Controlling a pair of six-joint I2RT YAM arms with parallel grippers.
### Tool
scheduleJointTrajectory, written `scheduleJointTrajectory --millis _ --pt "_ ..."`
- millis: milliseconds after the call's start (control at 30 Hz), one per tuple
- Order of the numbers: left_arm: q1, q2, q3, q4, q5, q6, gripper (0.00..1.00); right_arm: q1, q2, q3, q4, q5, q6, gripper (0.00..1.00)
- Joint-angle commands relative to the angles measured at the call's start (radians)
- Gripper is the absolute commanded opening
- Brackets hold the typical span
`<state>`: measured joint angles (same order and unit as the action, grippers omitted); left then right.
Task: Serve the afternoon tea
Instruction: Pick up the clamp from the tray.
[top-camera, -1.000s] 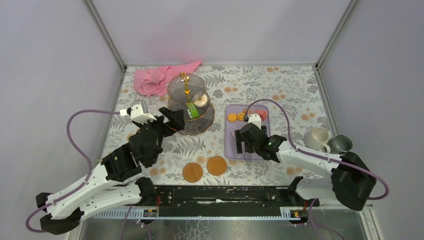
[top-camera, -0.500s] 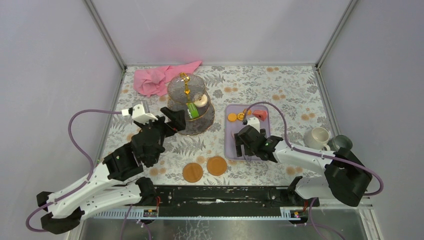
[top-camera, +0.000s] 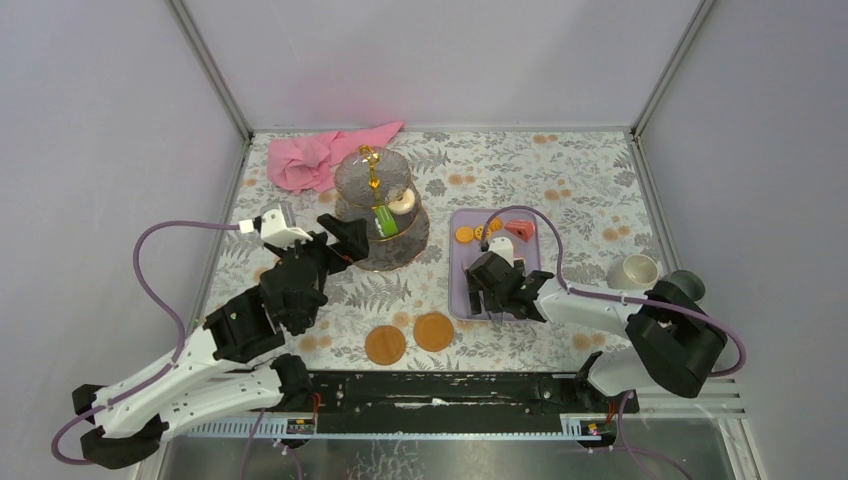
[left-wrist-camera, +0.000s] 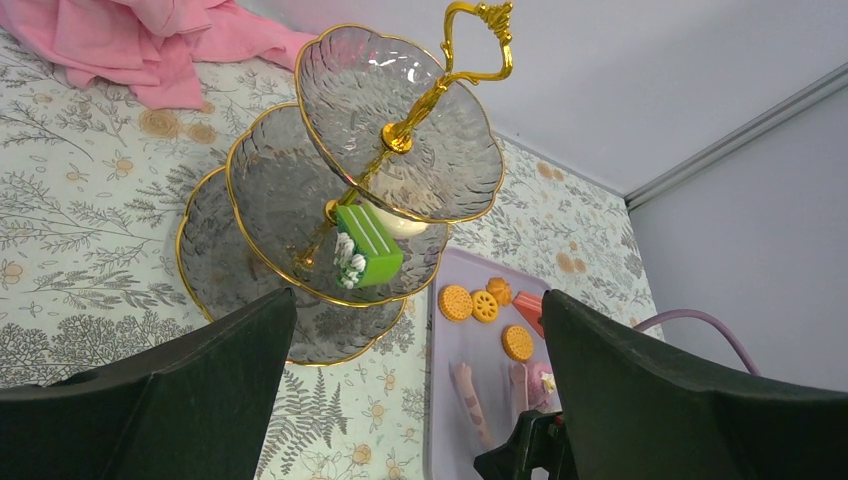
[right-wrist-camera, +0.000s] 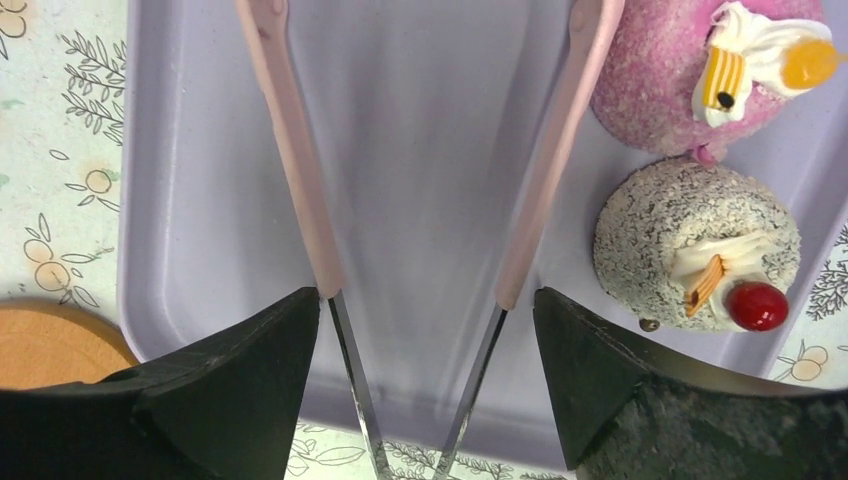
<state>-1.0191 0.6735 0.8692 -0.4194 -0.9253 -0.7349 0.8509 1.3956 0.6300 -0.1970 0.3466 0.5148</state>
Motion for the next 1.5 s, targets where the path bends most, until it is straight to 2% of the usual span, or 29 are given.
scheduleJointTrajectory --millis 0,267,367,500,900,1100,1467 --pt "0.007 -0.008 -0.008 0.024 -0.041 -0.015 1.0 0.008 0.028 0.021 0.035 0.009 -0.002 0.83" --pt "0.007 -0.009 -0.006 0.027 -0.043 -0.006 1.0 0.01 0.041 0.027 0.033 0.017 -0.004 0.69" --pt "0.009 -0.015 -0.008 0.028 -0.045 -0.009 1.0 0.011 0.029 0.029 0.012 0.015 0.001 0.6" --pt "0.009 -0.023 -0.015 0.034 -0.043 -0.011 1.0 0.02 0.001 0.047 -0.033 0.019 0.011 0.57" --pt "0.008 -0.026 0.01 0.058 -0.004 0.049 1.0 0.069 -0.096 0.162 -0.284 0.025 0.093 0.5" --pt "0.008 0.014 0.017 0.036 0.079 0.072 1.0 0.08 -0.188 0.197 -0.415 0.065 0.163 0.5" --pt "0.008 0.041 -0.03 0.027 0.236 0.002 0.99 0.08 -0.348 0.216 -0.652 0.11 0.292 0.49"
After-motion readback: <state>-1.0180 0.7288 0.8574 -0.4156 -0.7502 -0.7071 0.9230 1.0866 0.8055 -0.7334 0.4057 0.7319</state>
